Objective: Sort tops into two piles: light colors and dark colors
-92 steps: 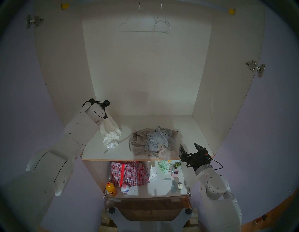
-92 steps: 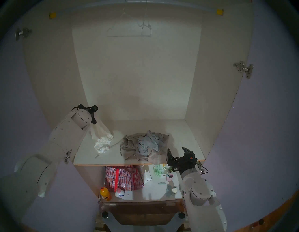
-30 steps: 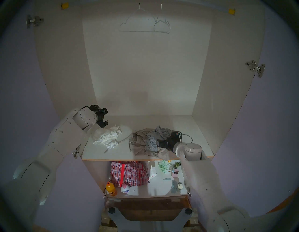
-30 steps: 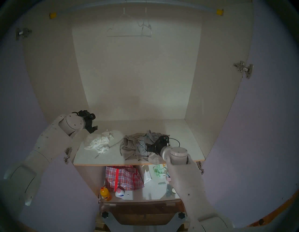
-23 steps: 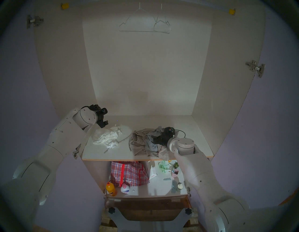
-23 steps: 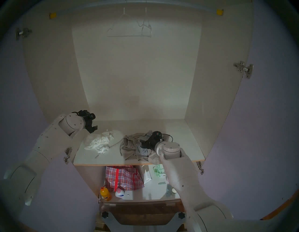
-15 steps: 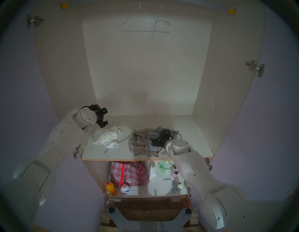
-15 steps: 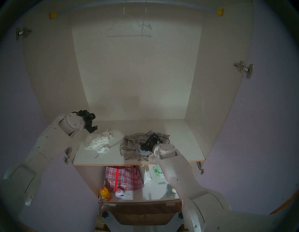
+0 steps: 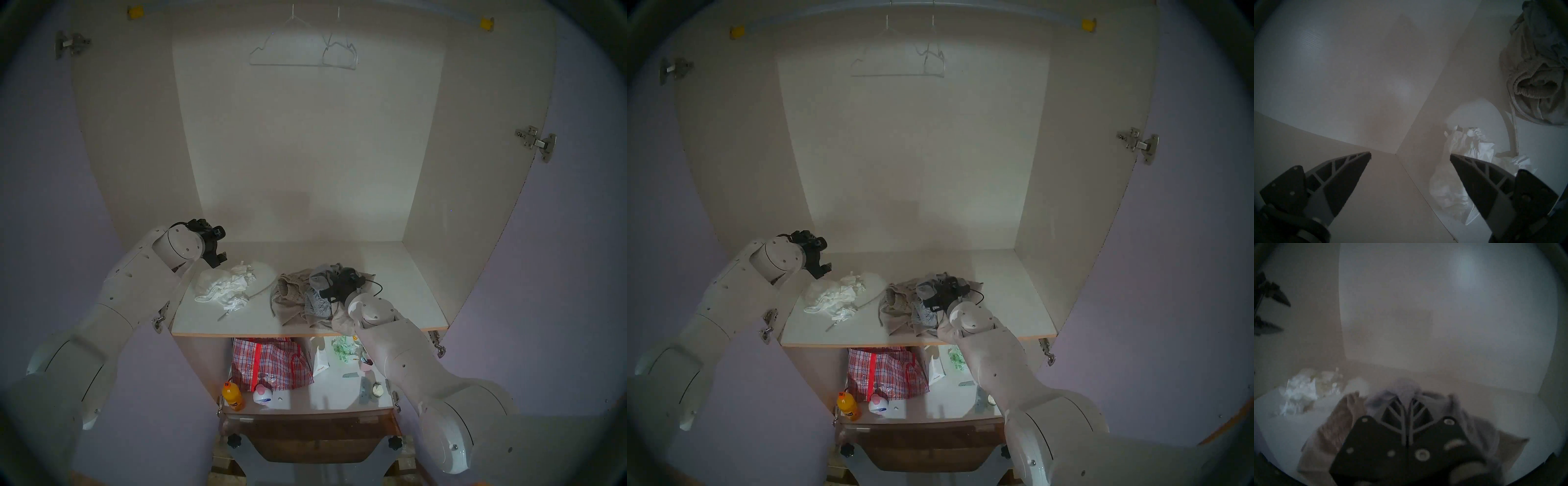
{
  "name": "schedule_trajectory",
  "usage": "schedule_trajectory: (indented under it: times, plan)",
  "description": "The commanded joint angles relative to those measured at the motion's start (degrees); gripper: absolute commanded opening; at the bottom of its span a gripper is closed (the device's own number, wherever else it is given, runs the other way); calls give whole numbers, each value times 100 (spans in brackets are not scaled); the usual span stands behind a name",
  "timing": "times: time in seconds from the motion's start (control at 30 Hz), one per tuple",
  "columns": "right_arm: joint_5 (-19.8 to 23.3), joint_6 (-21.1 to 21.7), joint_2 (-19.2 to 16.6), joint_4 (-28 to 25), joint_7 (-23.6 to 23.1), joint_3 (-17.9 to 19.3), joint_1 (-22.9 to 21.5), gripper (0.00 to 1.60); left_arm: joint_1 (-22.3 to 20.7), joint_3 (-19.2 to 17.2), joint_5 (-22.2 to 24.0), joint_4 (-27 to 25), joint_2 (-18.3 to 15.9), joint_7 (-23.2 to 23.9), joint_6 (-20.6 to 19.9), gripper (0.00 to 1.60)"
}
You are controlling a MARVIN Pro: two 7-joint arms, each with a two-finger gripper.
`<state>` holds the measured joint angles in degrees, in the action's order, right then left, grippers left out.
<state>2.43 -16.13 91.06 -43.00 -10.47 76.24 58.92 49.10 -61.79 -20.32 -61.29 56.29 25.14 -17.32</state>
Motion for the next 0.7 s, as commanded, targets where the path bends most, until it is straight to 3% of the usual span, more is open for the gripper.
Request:
schedule_trajectory:
  times: [0.0, 0.03, 0.1, 0.13, 0.27, 0.4, 0.53, 0.57, 0.6, 0.67]
  plan:
    - [17, -37, 37, -606, 412, 155, 111, 0, -194, -75, 14, -114, -1, -8, 7, 160]
    - [-15, 254, 25, -1106, 650, 245, 333, 0, -195, -75, 15, -115, -1, -6, 5, 160]
    - [-56, 330, 6, -1287, 748, 269, 412, 0, -195, -76, 15, -116, -1, -5, 4, 160]
    - [-126, 576, -1, -1539, 1007, 294, 508, 0, -196, -76, 16, -118, -2, -3, 2, 160]
    - [-83, 705, -51, -1726, 1248, 364, 476, 0, -196, -75, 15, -117, -2, -4, 3, 160]
    - [-89, 921, -168, -1823, 1147, 312, 397, 0, -196, -75, 15, -118, -2, -4, 2, 160]
    - [-45, 1480, -168, -1782, 860, 135, 497, 0, -196, -75, 16, -119, -2, -2, 0, 160]
    - [-11, 1724, -148, -1801, 808, 118, 546, 0, -196, -75, 16, -119, -2, -2, 0, 160]
    - [160, 2232, -148, -1931, 552, 135, 666, 0, -196, -75, 15, -118, -2, -3, 1, 160]
    - [186, 2538, -236, -2309, 364, 111, 916, 0, -196, -75, 15, -117, -2, -4, 2, 160]
